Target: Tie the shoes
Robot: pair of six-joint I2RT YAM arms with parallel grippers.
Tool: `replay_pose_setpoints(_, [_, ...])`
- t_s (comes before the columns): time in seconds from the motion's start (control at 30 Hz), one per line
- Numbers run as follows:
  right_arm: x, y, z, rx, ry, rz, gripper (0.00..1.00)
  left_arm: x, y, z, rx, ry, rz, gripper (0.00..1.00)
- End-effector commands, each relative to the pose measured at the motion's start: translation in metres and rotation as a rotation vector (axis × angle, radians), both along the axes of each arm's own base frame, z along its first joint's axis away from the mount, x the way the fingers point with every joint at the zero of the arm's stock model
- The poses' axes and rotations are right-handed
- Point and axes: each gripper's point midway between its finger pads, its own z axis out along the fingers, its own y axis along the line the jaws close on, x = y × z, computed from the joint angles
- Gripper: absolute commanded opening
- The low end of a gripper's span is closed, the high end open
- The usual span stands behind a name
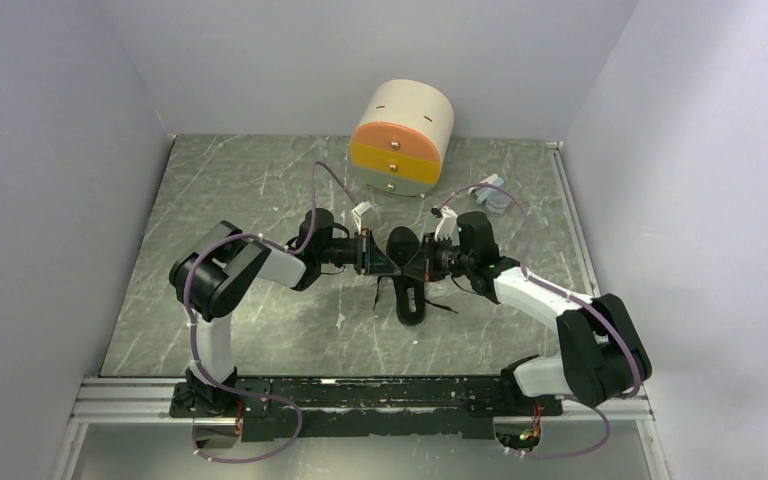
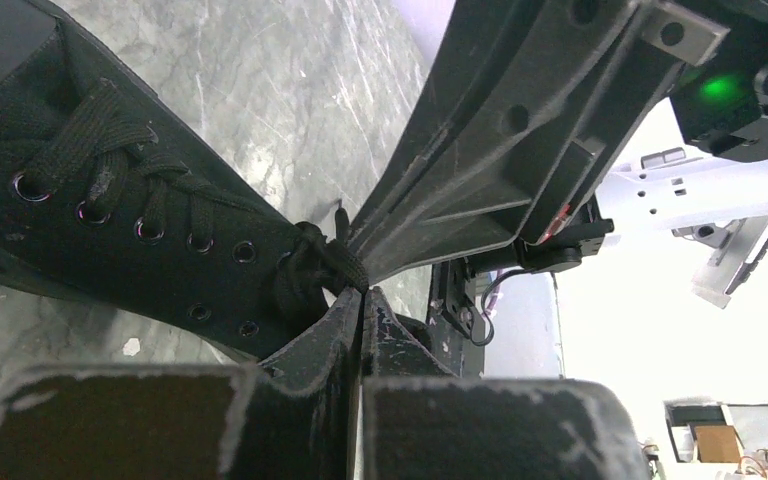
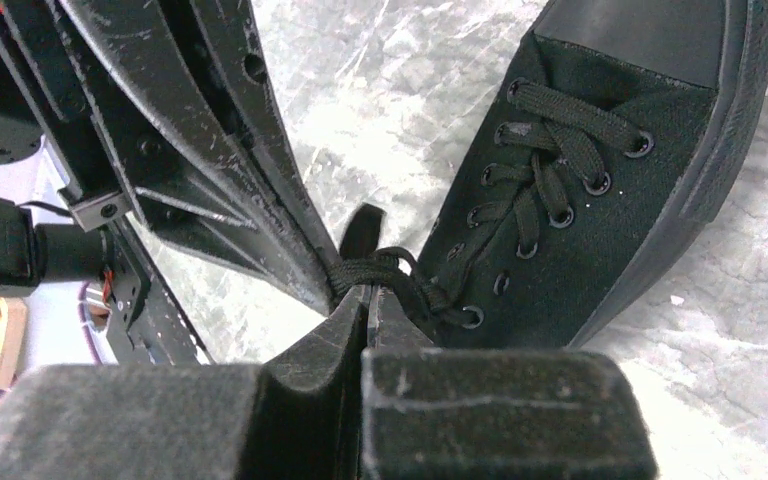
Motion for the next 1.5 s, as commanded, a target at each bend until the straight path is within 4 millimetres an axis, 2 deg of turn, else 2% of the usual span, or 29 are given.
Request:
replay_pose_setpoints(0.0, [0.011,0.007,0.006,0.066,-0.03,-0.039,0.0,-0.001,0.002,0.001,-0.023,-0.022,-0.015,0.05])
replay_pose_setpoints(0.23, [0.017,0.007,-0.003,0.122,0.004,-0.133,0.0,-0.004,0.001,0.0,-0.053,0.01,-0.012,0.05])
replay_pose_setpoints(0.4, [0.019,0.006,-0.007,0.125,0.019,-0.151,0.0,-0.009,-0.001,-0.011,-0.004,0.021,-0.015,0.05])
replay_pose_setpoints(0.47, [0.019,0.005,-0.009,0.111,0.022,-0.146,0.0,-0.006,0.002,-0.011,0.014,-0.007,-0.006,0.11])
replay_pose_setpoints(0.67, [0.009,-0.005,-0.016,0.049,0.02,-0.144,0.0,0.02,0.017,-0.005,0.118,-0.123,0.053,0.32])
replay_pose_setpoints(0.9, [0.006,-0.005,-0.022,0.044,0.037,-0.134,0.0,0.048,0.031,-0.001,0.241,-0.229,0.06,0.48])
replay_pose_setpoints(1.0, [0.007,-0.003,-0.021,0.045,0.038,-0.13,0.0,0.06,0.032,-0.006,0.29,-0.278,0.061,0.45])
replay_pose_setpoints(1.17, [0.008,-0.002,-0.02,0.046,0.04,-0.128,0.0,0.064,0.019,-0.02,0.345,-0.328,-0.024,0.27])
replay_pose_setpoints(1.3, [0.007,-0.002,-0.021,0.05,0.047,-0.125,0.0,0.045,0.001,-0.025,0.371,-0.42,-0.121,0.33])
replay_pose_setpoints(1.47, [0.008,-0.001,-0.021,0.053,0.051,-0.128,0.0,0.038,0.001,-0.035,0.419,-0.48,-0.145,0.35])
